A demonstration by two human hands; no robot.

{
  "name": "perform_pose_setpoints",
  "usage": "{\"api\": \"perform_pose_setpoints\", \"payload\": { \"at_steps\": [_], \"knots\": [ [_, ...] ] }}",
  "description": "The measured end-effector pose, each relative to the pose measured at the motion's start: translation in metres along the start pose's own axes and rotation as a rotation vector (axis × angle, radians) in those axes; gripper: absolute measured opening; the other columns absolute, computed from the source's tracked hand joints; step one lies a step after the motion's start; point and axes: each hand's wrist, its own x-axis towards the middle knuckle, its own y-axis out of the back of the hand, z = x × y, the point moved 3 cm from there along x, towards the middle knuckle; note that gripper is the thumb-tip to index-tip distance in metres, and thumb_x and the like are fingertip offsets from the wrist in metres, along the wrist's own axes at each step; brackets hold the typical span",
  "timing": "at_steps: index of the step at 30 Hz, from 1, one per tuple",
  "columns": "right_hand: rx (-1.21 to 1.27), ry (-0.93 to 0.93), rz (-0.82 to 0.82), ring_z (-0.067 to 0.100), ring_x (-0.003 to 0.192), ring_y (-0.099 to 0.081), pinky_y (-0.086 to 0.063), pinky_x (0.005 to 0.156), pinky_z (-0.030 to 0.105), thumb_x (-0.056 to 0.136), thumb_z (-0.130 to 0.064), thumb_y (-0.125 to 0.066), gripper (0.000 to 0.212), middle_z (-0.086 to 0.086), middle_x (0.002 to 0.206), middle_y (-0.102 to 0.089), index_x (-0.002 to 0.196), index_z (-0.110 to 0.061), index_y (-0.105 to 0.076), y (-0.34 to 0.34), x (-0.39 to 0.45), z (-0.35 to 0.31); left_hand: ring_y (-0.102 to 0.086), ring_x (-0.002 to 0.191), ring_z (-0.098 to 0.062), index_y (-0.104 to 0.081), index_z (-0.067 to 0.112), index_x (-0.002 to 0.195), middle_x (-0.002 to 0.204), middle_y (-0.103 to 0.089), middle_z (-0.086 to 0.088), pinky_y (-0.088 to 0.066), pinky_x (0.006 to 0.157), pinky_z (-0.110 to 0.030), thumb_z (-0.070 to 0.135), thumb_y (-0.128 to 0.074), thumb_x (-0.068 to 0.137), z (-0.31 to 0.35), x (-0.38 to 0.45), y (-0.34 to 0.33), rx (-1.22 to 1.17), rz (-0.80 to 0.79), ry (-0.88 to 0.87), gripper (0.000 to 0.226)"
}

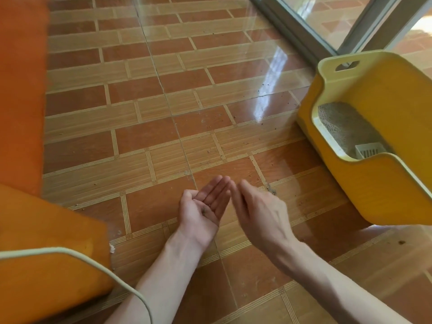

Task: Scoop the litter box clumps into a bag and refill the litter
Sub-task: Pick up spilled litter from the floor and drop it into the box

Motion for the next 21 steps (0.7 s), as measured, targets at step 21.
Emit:
{"api": "perform_pose_setpoints", "payload": {
  "at_steps": [21],
  "knots": [
    [-0.369,-0.253,-0.232,0.026,0.056,-0.067,-0.056,0.049,0.035,0.109,-0.037,-0.025,0.034,0.003,0.067,-0.061,0.089,-0.018,-0.045,-0.028,-0.008,0.096,-0.075,0.102,-0.035,-0.07,-0.009,0.109,0.116,-0.073,-0.025,-0.061,0.086,-0.036,0.016,-0.026,0.098,-0.004,0.0,0.004,0.003,0.004,-0.018,0.052]
  ]
}}
